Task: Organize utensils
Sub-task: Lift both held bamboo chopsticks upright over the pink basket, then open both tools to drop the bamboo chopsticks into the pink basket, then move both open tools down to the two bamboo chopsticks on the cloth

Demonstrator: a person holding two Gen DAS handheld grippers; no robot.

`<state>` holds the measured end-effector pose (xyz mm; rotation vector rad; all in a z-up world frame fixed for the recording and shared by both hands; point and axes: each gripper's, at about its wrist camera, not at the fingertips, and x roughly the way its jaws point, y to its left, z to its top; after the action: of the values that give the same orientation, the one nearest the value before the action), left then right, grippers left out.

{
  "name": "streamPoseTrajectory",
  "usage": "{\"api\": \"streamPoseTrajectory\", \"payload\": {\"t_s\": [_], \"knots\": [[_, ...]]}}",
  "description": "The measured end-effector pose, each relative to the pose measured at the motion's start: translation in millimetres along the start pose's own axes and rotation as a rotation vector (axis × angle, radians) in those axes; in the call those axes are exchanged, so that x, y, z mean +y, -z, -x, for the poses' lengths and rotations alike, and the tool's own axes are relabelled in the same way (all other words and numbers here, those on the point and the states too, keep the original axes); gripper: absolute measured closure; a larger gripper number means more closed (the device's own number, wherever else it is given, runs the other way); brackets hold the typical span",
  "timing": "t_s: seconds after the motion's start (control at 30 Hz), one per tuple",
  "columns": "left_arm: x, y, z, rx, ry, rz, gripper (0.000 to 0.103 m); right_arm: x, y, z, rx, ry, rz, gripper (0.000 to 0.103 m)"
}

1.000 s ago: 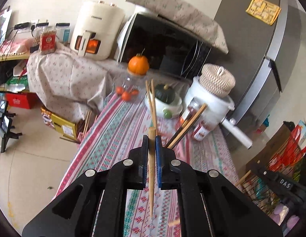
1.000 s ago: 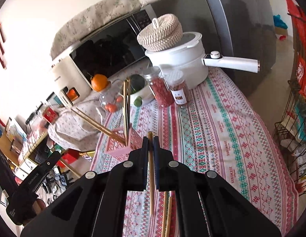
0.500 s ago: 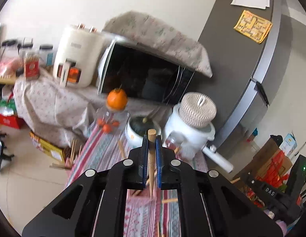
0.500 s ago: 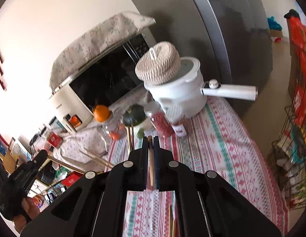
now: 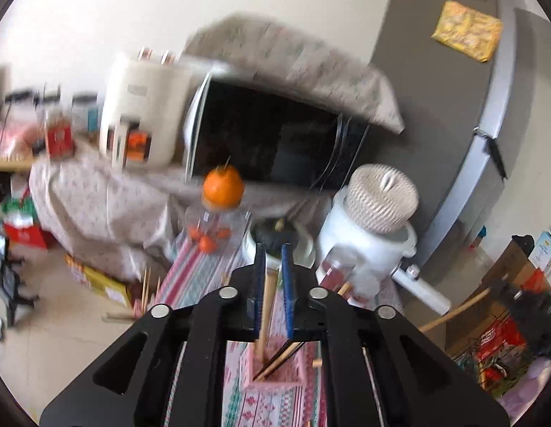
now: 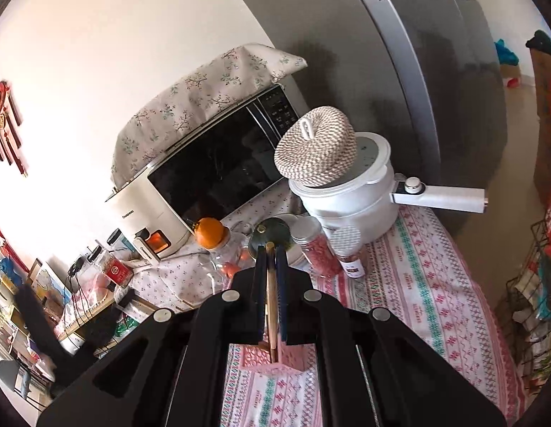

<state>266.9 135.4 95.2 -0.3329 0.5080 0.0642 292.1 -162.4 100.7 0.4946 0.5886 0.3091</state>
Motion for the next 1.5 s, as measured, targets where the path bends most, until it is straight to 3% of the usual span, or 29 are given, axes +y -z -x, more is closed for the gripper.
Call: {"api": "streamPoseTrajectory", "payload": {"t_s": [0.2, 0.37, 0.5, 0.67, 0.73, 0.8, 0.9, 1.13, 1.33, 1.5], "knots": [[34.4, 9.0, 9.3, 0.013, 0.009, 0.110, 0.084, 18.8, 6.0, -16.3, 0.018, 0.020, 0.040, 0.098], [43.0, 16.3, 11.8, 0.021, 0.005, 0.118, 0.082, 27.8, 14.5, -37.4, 0.041, 0.031, 0.045, 0.098], [48.0, 32.1, 3.6, 0.062, -0.005, 0.135, 0.081, 26.4, 34.0, -68.7, 0.138, 0.012, 0.016, 0.094], [42.7, 61.7, 0.2, 0.093, -0.043, 0.110, 0.075, 29.1, 63.4, -68.8, 0.139, 0.075, 0.127, 0.089], [35.3, 72.2, 0.0, 0.103, -0.064, 0.070, 0.070, 27.1, 76.1, -62.0, 0.117, 0.110, 0.176, 0.074], [27.4, 84.1, 2.4, 0.100, -0.086, 0.033, 0.065, 21.6, 88.6, -53.3, 0.093, 0.139, 0.212, 0.069], [17.9, 99.6, 4.9, 0.107, -0.109, -0.011, 0.062, 11.6, 108.0, -46.1, 0.090, 0.188, 0.255, 0.068], [12.5, 124.3, 15.6, 0.117, -0.109, -0.018, 0.042, -9.9, 136.0, -39.1, 0.101, 0.257, 0.287, 0.056], [12.7, 139.3, 22.7, 0.111, -0.045, 0.003, 0.019, -28.9, 150.6, -32.3, 0.108, 0.300, 0.266, 0.043], [10.8, 143.9, 26.3, 0.120, 0.099, 0.036, 0.008, -35.7, 151.7, -16.8, 0.069, 0.314, 0.250, 0.025]]}}
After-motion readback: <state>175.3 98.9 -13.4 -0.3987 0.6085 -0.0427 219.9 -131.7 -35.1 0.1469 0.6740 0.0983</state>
